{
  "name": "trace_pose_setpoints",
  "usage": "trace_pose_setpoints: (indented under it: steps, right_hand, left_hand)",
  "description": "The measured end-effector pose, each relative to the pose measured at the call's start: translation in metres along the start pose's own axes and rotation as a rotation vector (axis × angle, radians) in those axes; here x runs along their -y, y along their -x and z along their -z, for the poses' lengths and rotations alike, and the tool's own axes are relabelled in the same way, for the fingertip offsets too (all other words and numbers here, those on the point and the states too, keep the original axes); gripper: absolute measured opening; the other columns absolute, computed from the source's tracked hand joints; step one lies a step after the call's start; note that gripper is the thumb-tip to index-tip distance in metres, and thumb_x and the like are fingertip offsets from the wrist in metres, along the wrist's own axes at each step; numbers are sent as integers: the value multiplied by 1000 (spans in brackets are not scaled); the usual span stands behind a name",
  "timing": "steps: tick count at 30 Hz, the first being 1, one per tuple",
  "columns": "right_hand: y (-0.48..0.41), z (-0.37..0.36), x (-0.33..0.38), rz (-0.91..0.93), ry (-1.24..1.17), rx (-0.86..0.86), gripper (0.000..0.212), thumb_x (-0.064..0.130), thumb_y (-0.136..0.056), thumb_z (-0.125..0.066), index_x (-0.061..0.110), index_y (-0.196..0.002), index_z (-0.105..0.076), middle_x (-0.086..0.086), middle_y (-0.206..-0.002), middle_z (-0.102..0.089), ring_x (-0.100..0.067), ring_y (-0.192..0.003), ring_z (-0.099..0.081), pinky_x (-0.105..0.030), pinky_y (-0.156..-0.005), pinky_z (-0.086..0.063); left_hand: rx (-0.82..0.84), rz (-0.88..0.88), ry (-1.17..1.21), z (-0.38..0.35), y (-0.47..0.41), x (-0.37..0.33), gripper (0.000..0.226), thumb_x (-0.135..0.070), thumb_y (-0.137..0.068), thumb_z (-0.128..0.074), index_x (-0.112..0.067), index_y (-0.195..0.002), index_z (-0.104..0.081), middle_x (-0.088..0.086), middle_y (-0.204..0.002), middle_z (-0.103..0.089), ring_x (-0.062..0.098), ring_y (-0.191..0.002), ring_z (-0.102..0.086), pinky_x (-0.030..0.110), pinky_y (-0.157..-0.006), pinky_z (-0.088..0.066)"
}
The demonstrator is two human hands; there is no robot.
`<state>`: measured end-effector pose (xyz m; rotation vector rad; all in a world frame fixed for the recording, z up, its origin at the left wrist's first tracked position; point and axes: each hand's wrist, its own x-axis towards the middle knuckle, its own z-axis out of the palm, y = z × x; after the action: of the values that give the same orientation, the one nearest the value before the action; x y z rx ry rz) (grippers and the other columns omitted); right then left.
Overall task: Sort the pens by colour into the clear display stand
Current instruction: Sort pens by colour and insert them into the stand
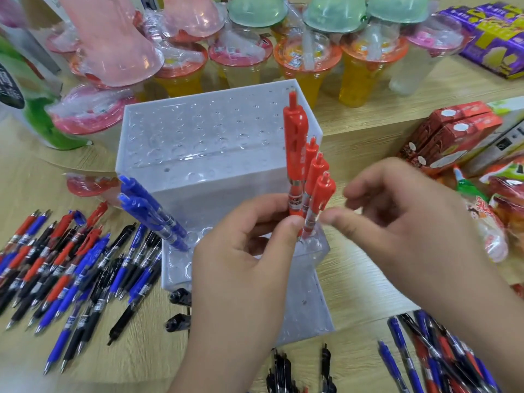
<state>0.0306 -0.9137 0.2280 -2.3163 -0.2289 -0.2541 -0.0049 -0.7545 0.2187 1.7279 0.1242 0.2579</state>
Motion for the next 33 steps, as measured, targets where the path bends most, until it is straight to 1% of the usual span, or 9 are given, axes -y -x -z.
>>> trace_pose_setpoints:
  steps: [4, 8, 14, 18, 20, 24, 26, 29, 33]
  right_hand:
    - [10, 13, 15, 85, -258, -14, 16, 47, -78, -68, 35, -89, -66, 13, -83, -67, -12, -66, -62, -16, -53, -46]
    - [12, 13, 21, 132, -190, -4, 10, 36, -79, -73, 39, -84, -65, 21, -74, -64, -8, -63, -62, -8, -54, -40]
    - [14, 13, 9, 80, -94, -76, 15, 46, -83, -67, 33, -90, -71, 18, -78, -70, -9, -69, -66, -24, -58, -49]
    - [18, 4, 4, 91, -9, -90, 7, 43, -82, -69, 38, -85, -66, 23, -68, -62, -7, -65, -58, -18, -55, -41]
    - [20, 1, 4, 102, 16, -72, 8, 43, -83, -68, 35, -86, -69, 25, -68, -59, -8, -66, -56, -20, -56, -40]
    - [19, -9, 3, 153, 198, 39, 14, 48, -87, -56, 38, -79, -61, 30, -64, -38, -5, -60, -43, -10, -52, -30]
    - [18, -11, 3, 156, 280, 42, 22, 48, -87, -52, 32, -78, -62, 27, -62, -32, -4, -54, -37, -14, -51, -29]
    - [18, -10, 5, 137, 341, 60, 27, 52, -89, -53, 32, -76, -65, 18, -60, -42, -12, -51, -46, -24, -45, -33]
    - [18, -14, 1, 226, 426, 42, 27, 47, -89, -54, 24, -80, -64, 12, -63, -49, -19, -49, -50, -25, -43, -28]
  left_hand:
    - [36, -40, -48, -3, 4, 1, 17, -22, -83, -74, -37, -90, -74, -17, -85, -74, 10, -82, -71, 25, -73, -55]
    - [48, -122, -203, -10, 9, -3, 19, -30, -79, -70, -44, -91, -72, -26, -86, -70, 1, -82, -67, 7, -66, -46]
    - [30, -173, -498, 13, 2, 11, 23, -37, -84, -70, -37, -107, -69, -24, -101, -62, -5, -92, -56, 11, -81, -44]
    - [91, -218, -816, 36, 2, 28, 36, -48, -86, -60, -26, -114, -70, -13, -110, -61, 11, -107, -51, 13, -96, -30]
    - [144, -265, -906, 38, 2, 34, 40, -49, -83, -60, -24, -112, -71, -10, -112, -62, 16, -108, -51, 21, -98, -32]
    - [142, -308, -973, 36, 4, 36, 35, -37, -79, -75, -21, -110, -73, -4, -113, -64, 22, -105, -54, 45, -89, -49]
    - [144, -301, -975, 35, 4, 34, 36, -36, -77, -75, -21, -110, -73, -4, -113, -65, 22, -105, -54, 46, -88, -50]
    - [145, -308, -976, 35, 4, 34, 36, -35, -76, -77, -21, -109, -73, -4, -112, -66, 23, -102, -57, 45, -86, -51]
    - [140, -302, -990, 35, 5, 34, 35, -35, -75, -79, -23, -107, -73, -5, -112, -66, 21, -100, -57, 41, -85, -52]
